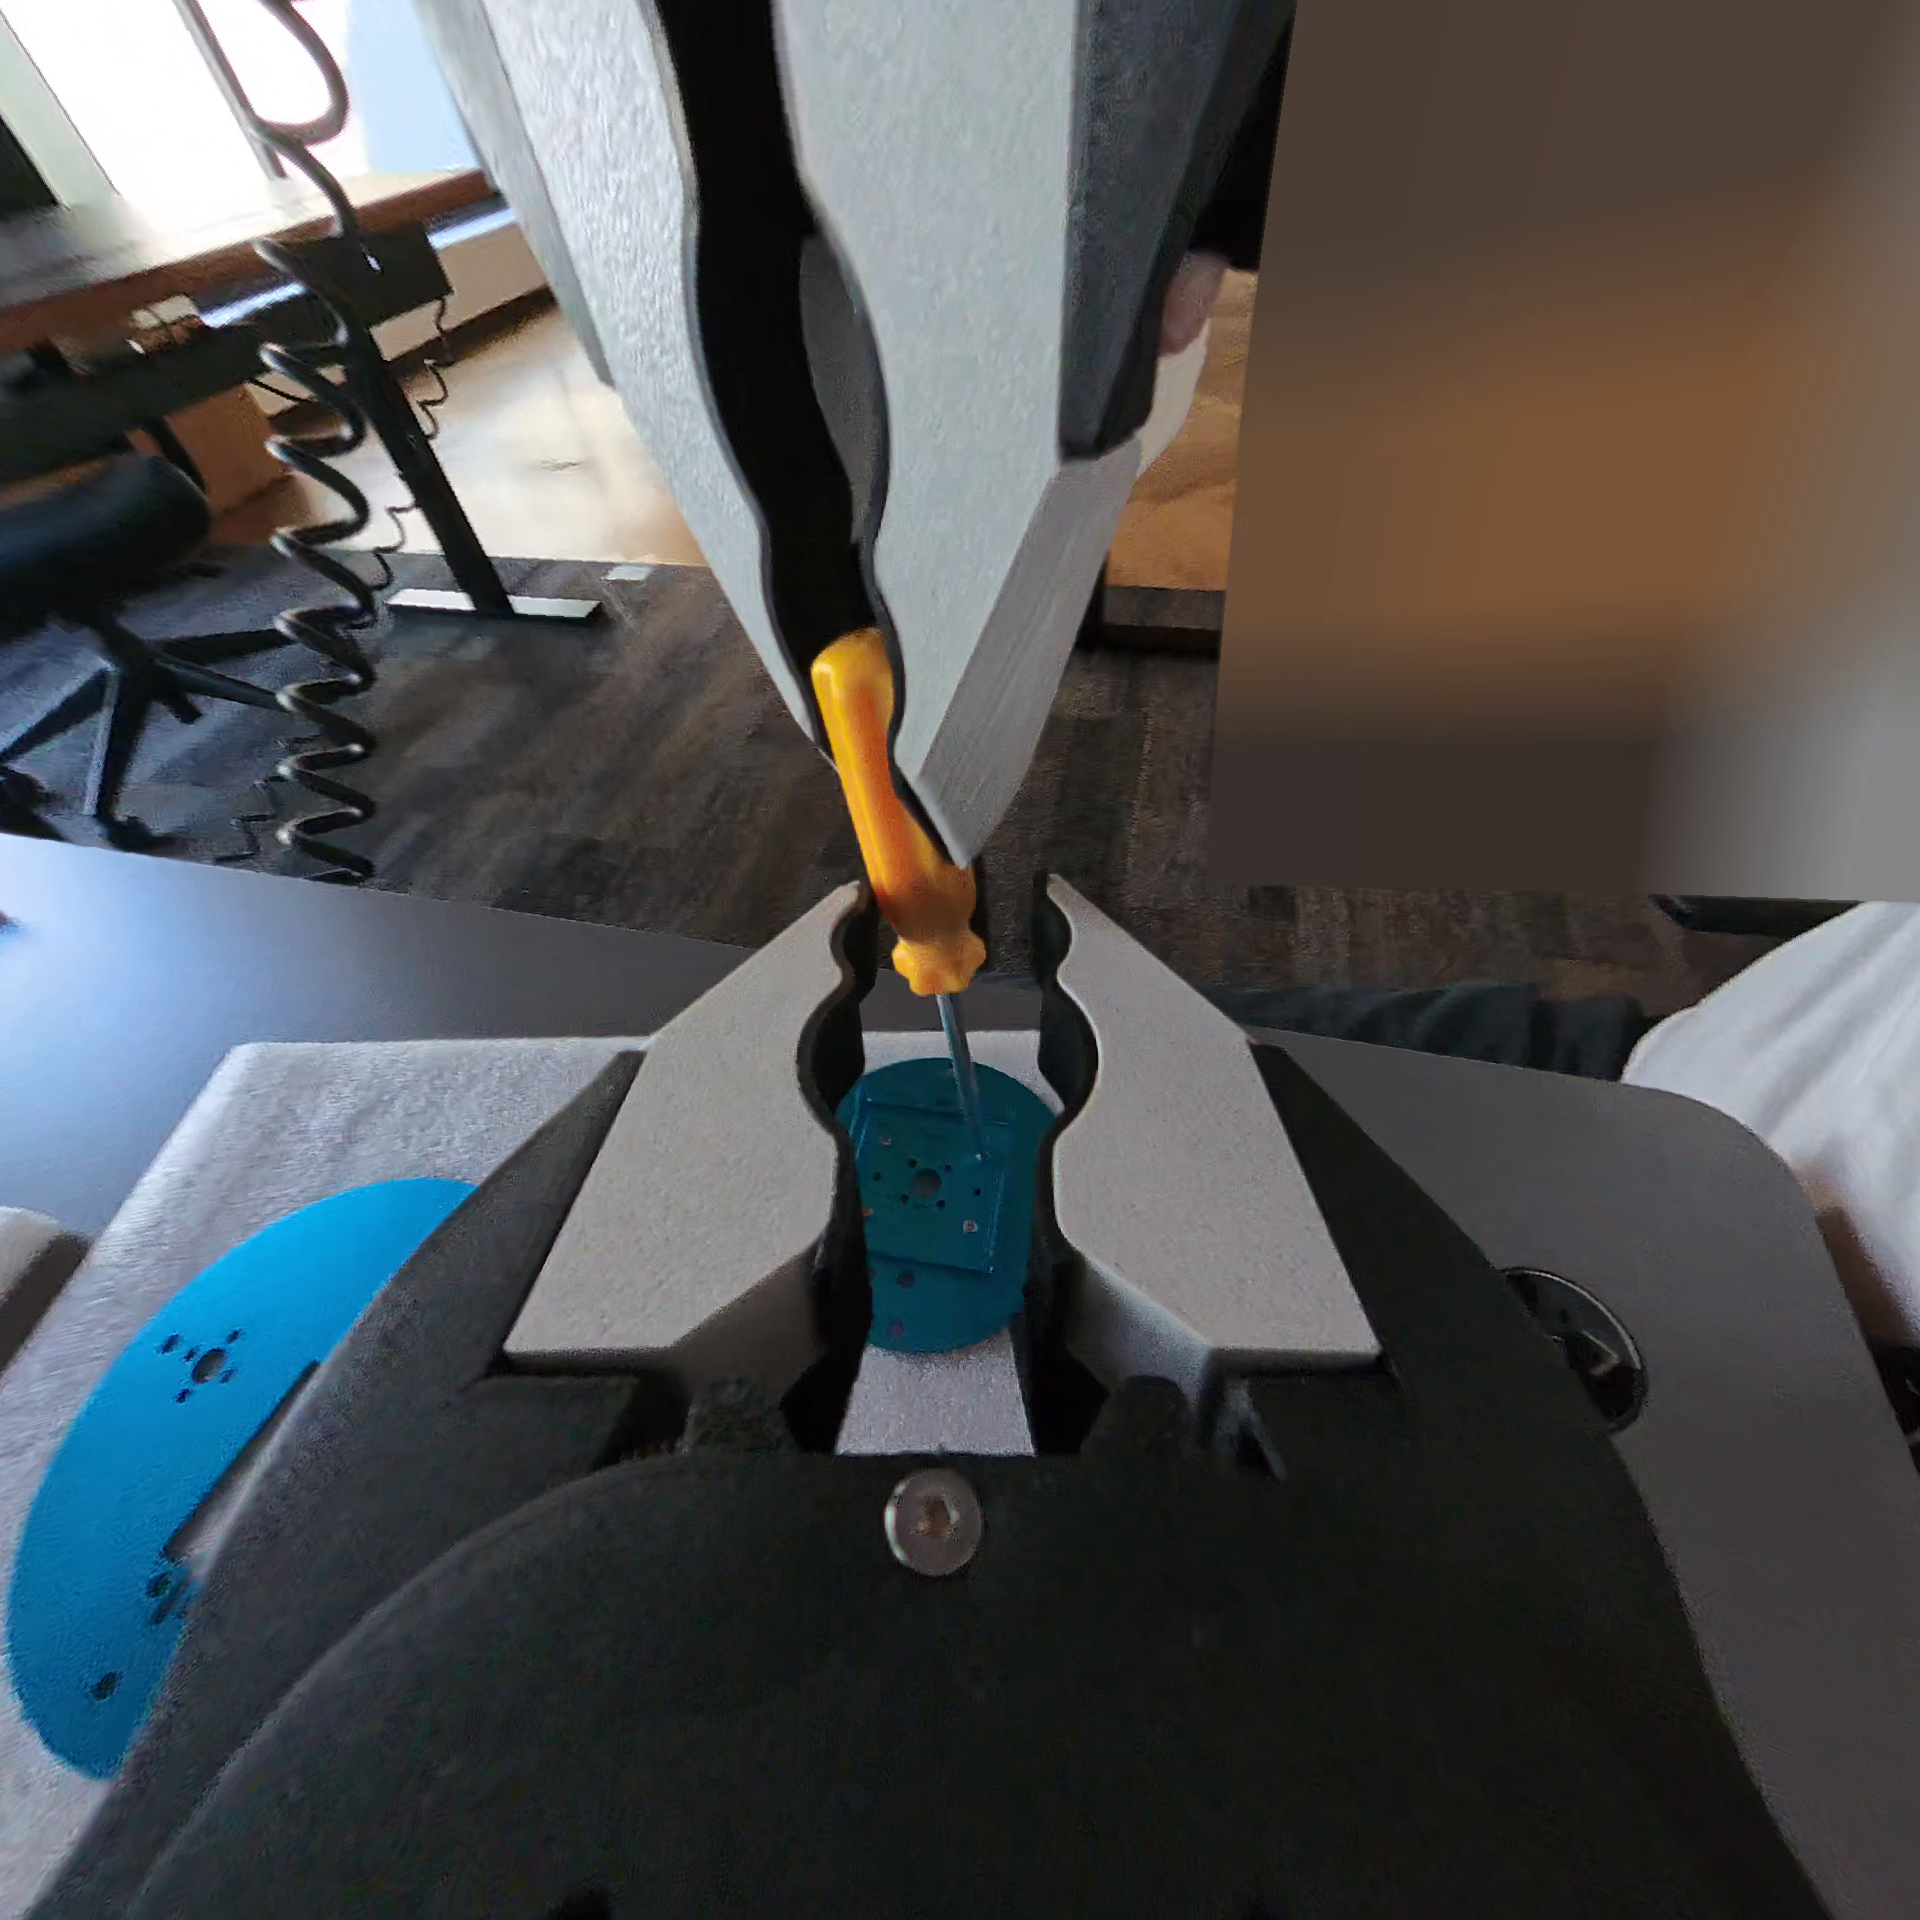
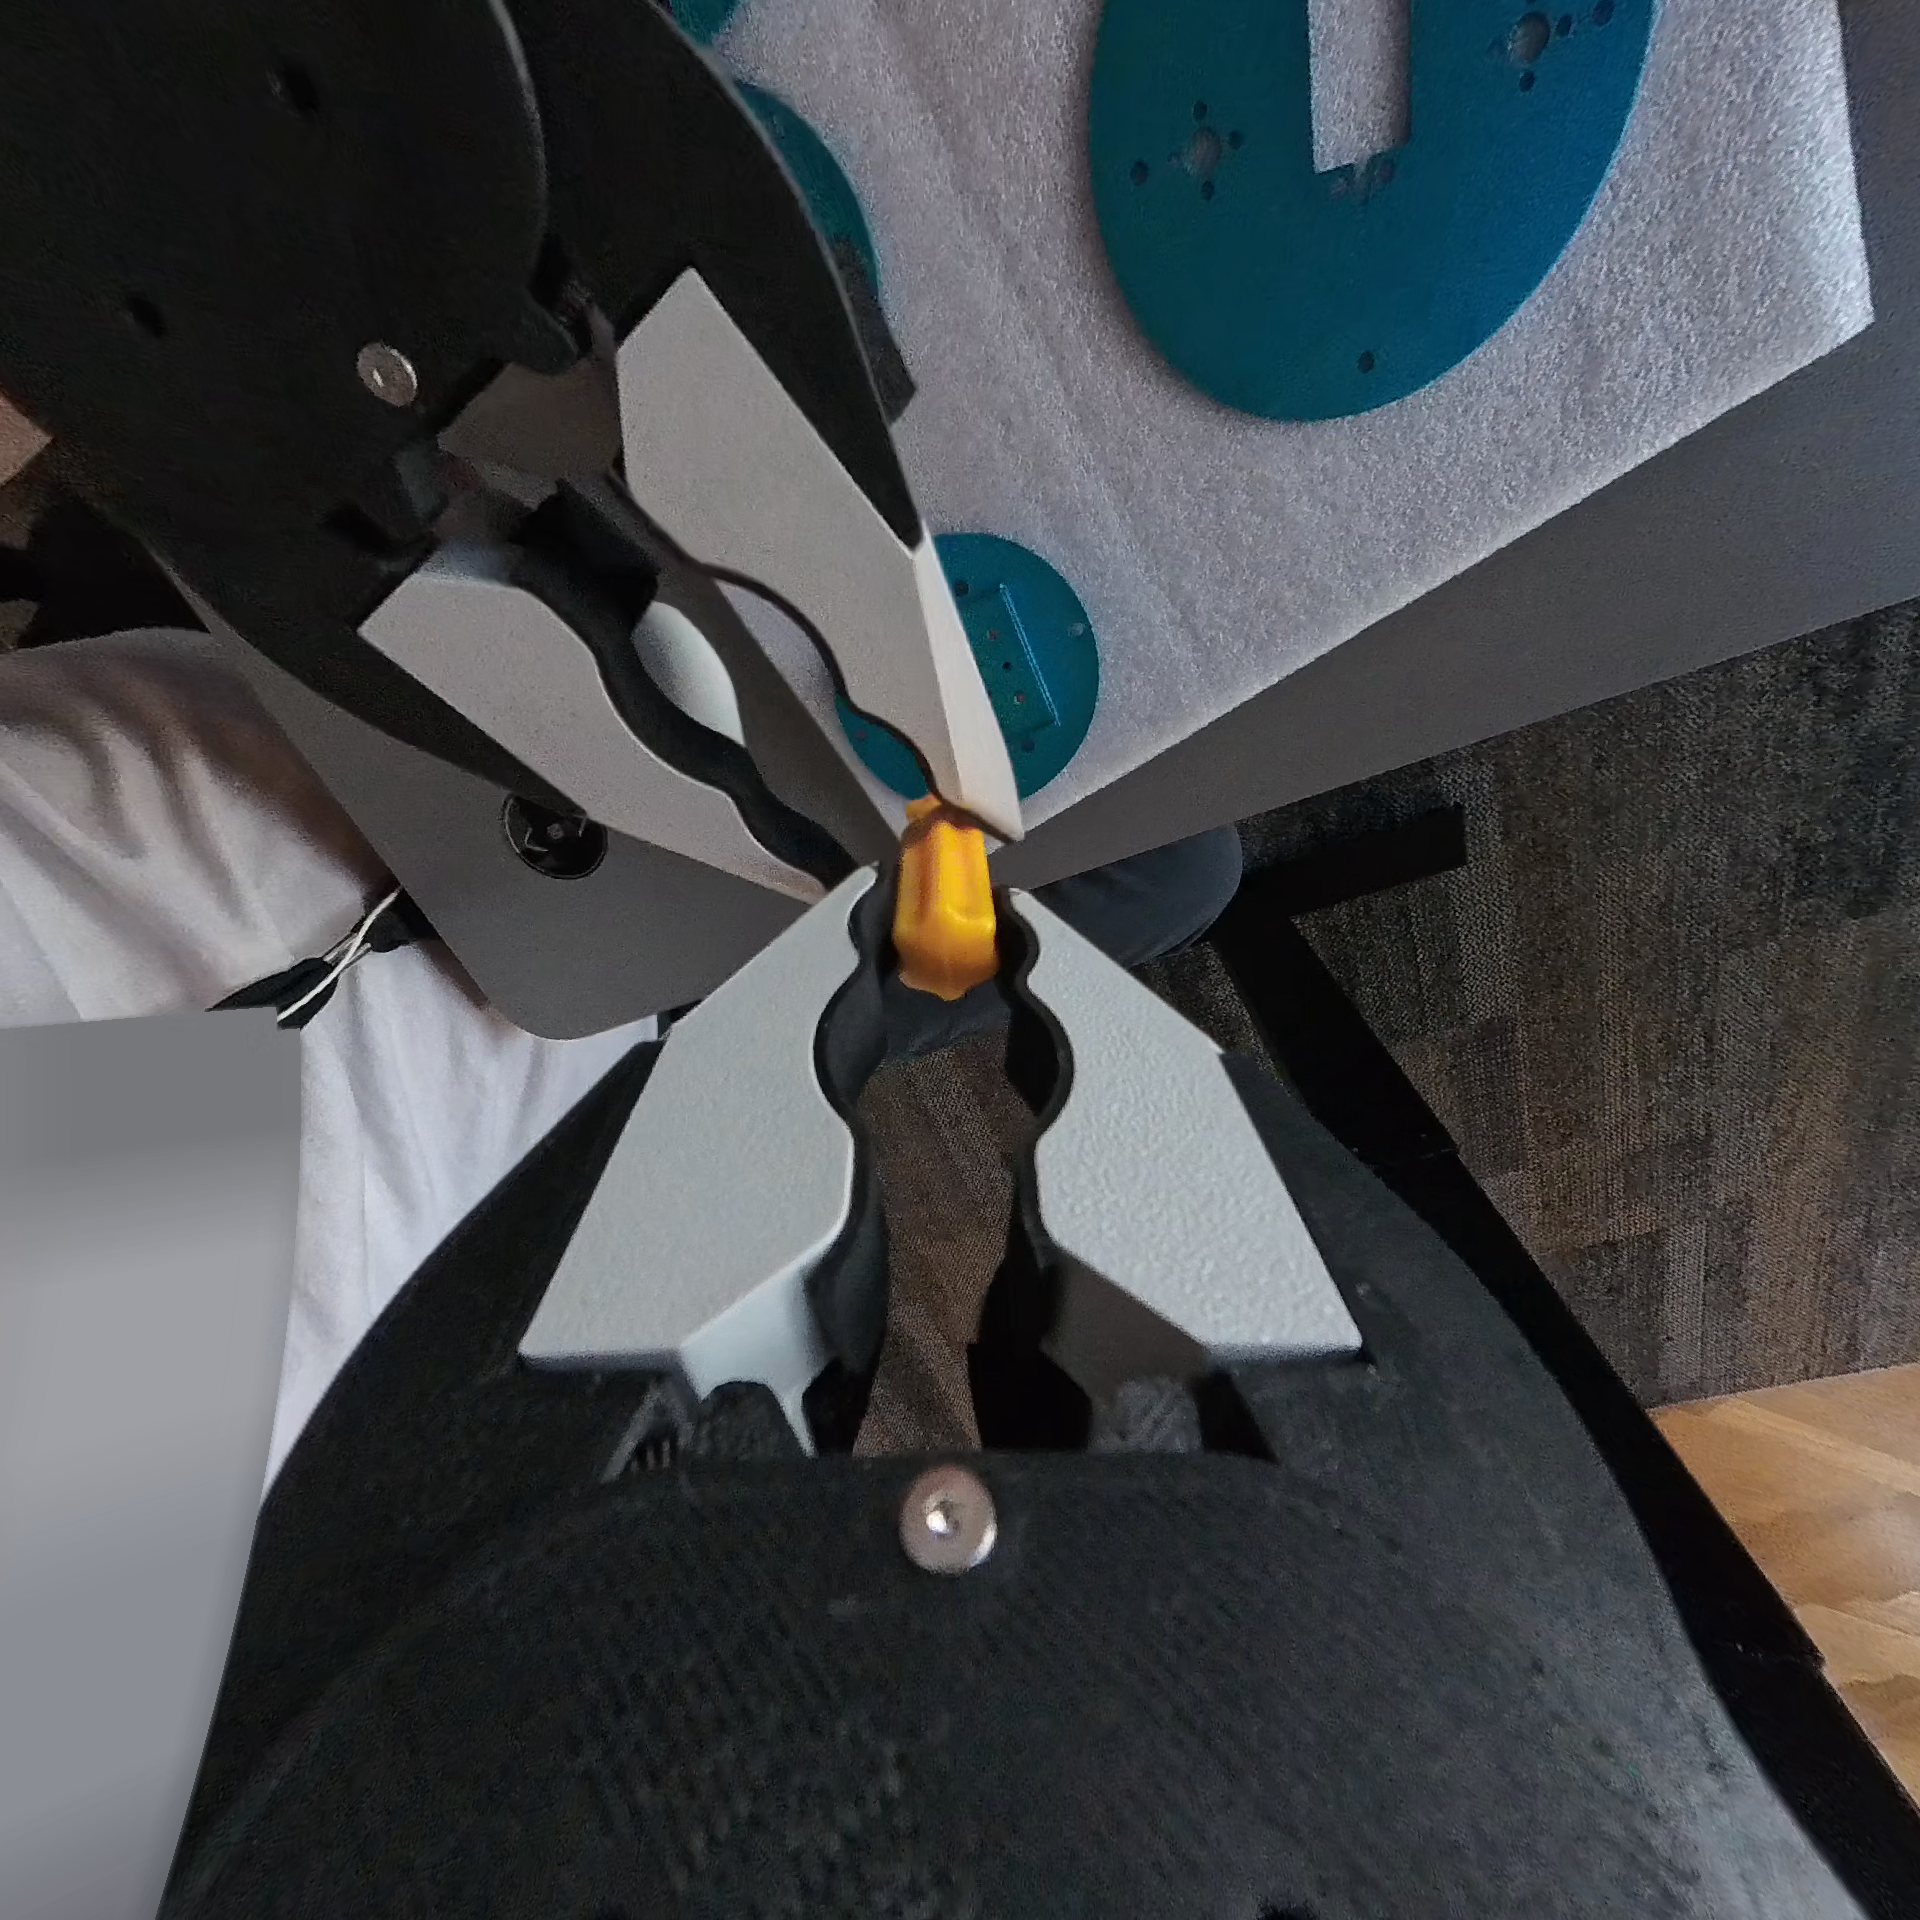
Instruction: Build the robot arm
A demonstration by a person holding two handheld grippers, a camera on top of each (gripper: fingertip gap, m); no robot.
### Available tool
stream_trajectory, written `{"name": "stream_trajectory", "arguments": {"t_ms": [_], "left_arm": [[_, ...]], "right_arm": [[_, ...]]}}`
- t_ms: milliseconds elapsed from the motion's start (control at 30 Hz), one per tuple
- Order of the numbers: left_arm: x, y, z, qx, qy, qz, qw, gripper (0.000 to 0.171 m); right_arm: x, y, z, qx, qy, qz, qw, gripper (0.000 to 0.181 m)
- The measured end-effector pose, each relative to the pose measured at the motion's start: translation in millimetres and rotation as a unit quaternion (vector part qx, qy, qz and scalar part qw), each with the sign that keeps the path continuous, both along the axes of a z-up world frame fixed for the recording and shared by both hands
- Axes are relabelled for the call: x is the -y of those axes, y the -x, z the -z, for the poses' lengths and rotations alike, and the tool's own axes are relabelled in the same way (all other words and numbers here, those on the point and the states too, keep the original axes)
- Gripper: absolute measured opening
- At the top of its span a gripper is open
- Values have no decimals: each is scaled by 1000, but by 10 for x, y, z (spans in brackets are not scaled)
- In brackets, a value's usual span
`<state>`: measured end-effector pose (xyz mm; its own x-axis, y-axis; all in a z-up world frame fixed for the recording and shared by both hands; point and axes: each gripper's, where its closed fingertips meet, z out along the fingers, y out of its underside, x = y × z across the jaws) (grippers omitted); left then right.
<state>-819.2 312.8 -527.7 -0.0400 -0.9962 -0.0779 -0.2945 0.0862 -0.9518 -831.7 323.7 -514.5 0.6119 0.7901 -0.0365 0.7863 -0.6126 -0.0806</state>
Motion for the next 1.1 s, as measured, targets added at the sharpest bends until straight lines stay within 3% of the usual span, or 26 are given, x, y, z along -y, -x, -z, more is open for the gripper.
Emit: {"name": "stream_trajectory", "arguments": {"t_ms": [100,167,300,467,600,700,800,900,1000,1033,1100], "left_arm": [[-50,-37,-7,3,-37,-14,999,17],[-30,-33,-5,11,-19,-2,1000,17],[16,-20,-4,12,-22,21,999,17],[3,5,-4,11,-5,38,999,17],[11,16,-6,15,1,48,999,16],[27,21,-4,14,0,54,998,17],[1,30,2,10,7,46,999,15],[-51,18,-3,12,-8,12,1000,20],[-103,-19,-7,8,-24,-18,1000,17],[-94,-22,-5,8,-20,-15,1000,17],[-55,-9,-6,10,-13,4,1000,17]], "right_arm": [[12,-19,6,5,4,10,1000,18],[29,-7,21,0,15,3,1000,17],[85,35,12,-21,40,-100,994,21],[-30,35,-80,-28,-41,-284,957,32],[4,60,-45,-24,-57,-351,934,21],[55,102,-13,-35,-36,-335,941,19],[20,94,-8,-35,-20,-268,963,18],[-41,59,-3,-37,-1,-137,990,18],[-85,25,3,-58,6,-25,998,18],[-82,22,3,-62,3,-13,998,17],[-27,30,2,-56,5,-60,997,17]]}}
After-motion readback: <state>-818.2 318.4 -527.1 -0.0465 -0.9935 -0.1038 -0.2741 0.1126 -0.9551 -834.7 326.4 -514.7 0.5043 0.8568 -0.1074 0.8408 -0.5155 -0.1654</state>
